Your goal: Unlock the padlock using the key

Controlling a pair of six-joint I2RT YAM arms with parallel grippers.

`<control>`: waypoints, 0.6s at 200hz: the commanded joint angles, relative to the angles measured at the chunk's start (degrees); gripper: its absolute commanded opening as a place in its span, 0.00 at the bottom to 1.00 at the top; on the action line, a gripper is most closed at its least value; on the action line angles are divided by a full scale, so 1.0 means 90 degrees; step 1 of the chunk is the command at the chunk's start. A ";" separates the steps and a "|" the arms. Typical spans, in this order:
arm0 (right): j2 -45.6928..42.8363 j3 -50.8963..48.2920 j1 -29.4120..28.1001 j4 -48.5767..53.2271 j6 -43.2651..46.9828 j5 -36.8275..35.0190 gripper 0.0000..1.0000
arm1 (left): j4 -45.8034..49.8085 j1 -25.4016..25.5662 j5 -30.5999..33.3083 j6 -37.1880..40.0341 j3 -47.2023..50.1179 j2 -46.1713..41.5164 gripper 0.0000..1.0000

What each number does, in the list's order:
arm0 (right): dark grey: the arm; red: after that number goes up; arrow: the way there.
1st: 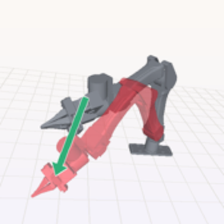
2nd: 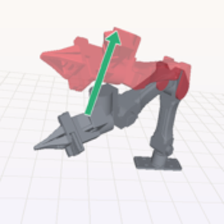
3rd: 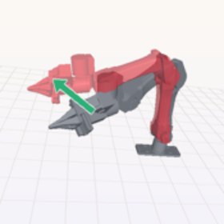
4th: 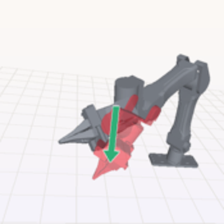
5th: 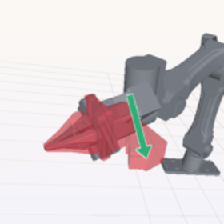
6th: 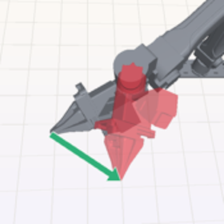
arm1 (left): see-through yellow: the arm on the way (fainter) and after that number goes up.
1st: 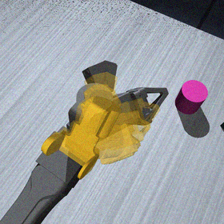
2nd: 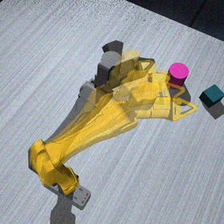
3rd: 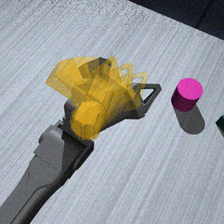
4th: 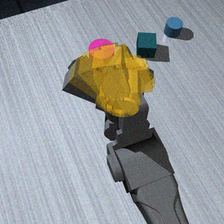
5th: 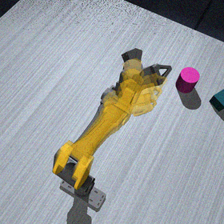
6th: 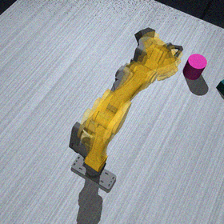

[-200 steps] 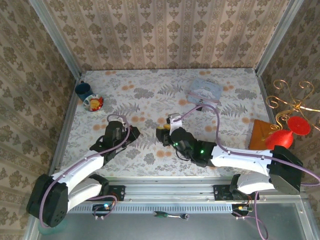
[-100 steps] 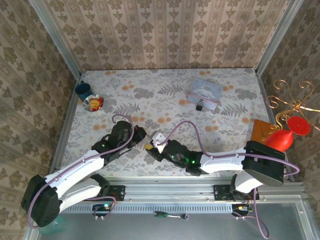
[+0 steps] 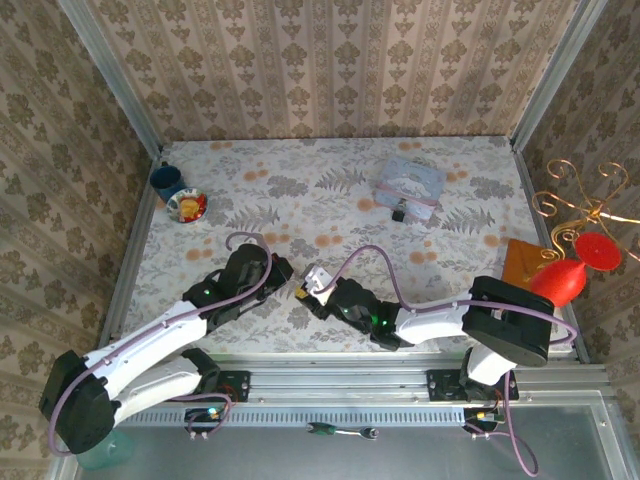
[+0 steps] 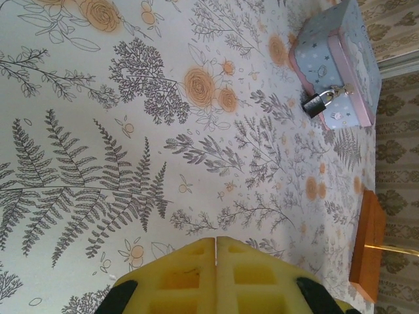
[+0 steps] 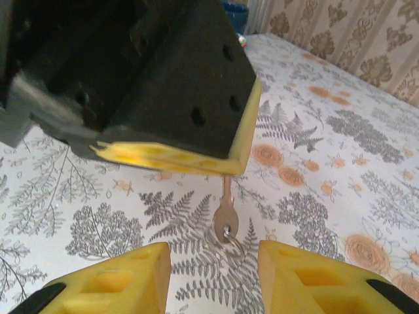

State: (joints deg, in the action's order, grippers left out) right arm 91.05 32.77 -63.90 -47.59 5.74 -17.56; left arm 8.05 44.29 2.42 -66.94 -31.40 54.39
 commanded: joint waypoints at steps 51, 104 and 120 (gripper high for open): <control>0.0206 -0.0072 0.0000 -0.0539 0.0460 -0.0313 0.42 | 0.0388 0.0249 0.0200 0.0035 -0.0544 0.0180 0.00; 0.0184 0.0030 0.0049 -0.0355 0.0454 -0.0802 0.41 | 0.0325 0.0426 0.0322 0.0064 -0.0716 0.0377 0.00; 0.0205 0.0049 0.0049 -0.0367 0.0423 -0.0822 0.40 | 0.0345 0.0434 0.0288 0.0063 -0.0769 0.0429 0.00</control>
State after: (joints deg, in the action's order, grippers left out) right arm 92.12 32.64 -63.77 -49.98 8.91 -22.04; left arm 10.17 47.75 3.73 -66.85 -35.99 57.74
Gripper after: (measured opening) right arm 0.406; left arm 0.064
